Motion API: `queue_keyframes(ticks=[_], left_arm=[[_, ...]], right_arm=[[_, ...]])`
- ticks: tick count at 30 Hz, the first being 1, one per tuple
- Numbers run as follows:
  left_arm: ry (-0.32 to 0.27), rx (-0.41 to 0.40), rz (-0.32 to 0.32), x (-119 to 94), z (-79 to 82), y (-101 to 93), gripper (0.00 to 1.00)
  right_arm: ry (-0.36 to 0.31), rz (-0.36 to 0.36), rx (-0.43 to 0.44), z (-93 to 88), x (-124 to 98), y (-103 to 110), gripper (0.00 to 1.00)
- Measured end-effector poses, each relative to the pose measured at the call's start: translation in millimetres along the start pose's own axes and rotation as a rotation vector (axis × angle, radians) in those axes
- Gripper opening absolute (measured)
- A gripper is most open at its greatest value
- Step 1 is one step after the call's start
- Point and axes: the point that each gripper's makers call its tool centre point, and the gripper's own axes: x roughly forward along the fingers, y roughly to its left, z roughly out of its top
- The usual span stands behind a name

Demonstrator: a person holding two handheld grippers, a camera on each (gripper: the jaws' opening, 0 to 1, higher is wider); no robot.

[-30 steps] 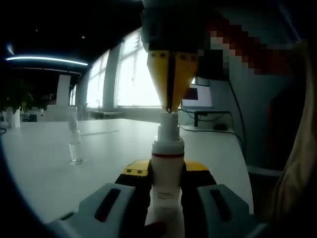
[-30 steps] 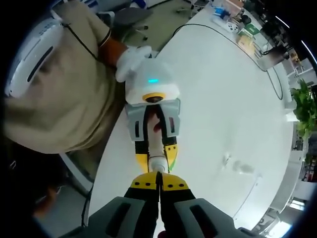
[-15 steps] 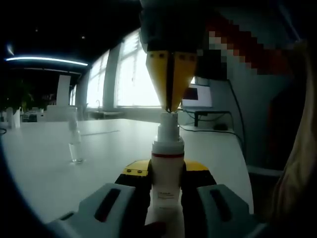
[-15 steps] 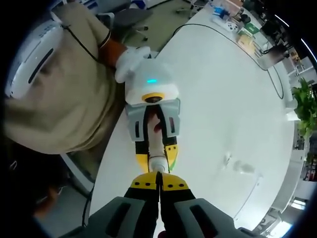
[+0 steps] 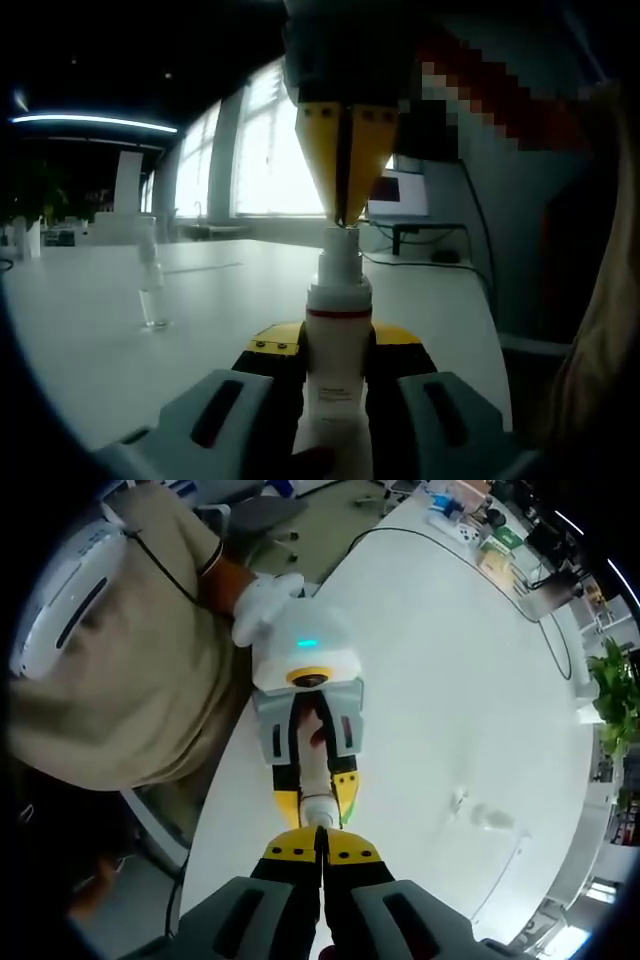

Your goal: Clamp pump bottle remove cover press pump head put on cover

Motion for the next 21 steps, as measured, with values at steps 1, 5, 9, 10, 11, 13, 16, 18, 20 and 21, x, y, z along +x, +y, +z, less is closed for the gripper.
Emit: queue_keyframes(ticks=[1,5,9,10,11,13,16,18,20,21], left_arm=[[0.000,0.000,0.000,0.0,0.0,-0.1,0.14],[0.000,0.000,0.001,0.0,0.0,-0.1,0.14],[0.000,0.000,0.000,0.2,0.1,-0.1,0.14],[0.000,0.000,0.001,0.2,0.0,0.1,0.14],[0.000,0.000,0.001,0.2,0.0,0.1,0.14],[0.000,0.000,0.001,0.3,0.1,-0.1,0.14],[0.000,0.001,0.001,0.3,0.1,-0.1,0.14],[0.000,0.001,0.001,0.3,0.1,0.1,0.14],[0.000,0.001,0.000,0.3,0.1,0.1,0.14],[0.000,0.001,0.000,0.3,0.1,0.1,0.14]], right_arm=[[0.000,0.000,-0.001,0.0,0.0,0.0,0.00],[-0.001,0.001,0.000,-0.1,-0.1,0.2,0.00],[0.001,0.002,-0.001,-0.2,-0.2,0.4,0.00],[0.002,0.001,-0.002,-0.3,-0.3,0.3,0.00],[0.002,0.001,-0.003,-0.2,-0.2,0.3,0.00],[0.000,0.002,-0.002,-0.3,-0.3,0.5,0.00],[-0.002,0.002,0.002,-0.3,-0.3,0.7,0.00],[-0.001,0.003,-0.003,-0.1,-0.1,1.1,0.00],[0.005,0.004,-0.008,0.2,1.2,1.3,0.00],[0.010,0.007,-0.004,0.3,1.7,1.5,0.00]])
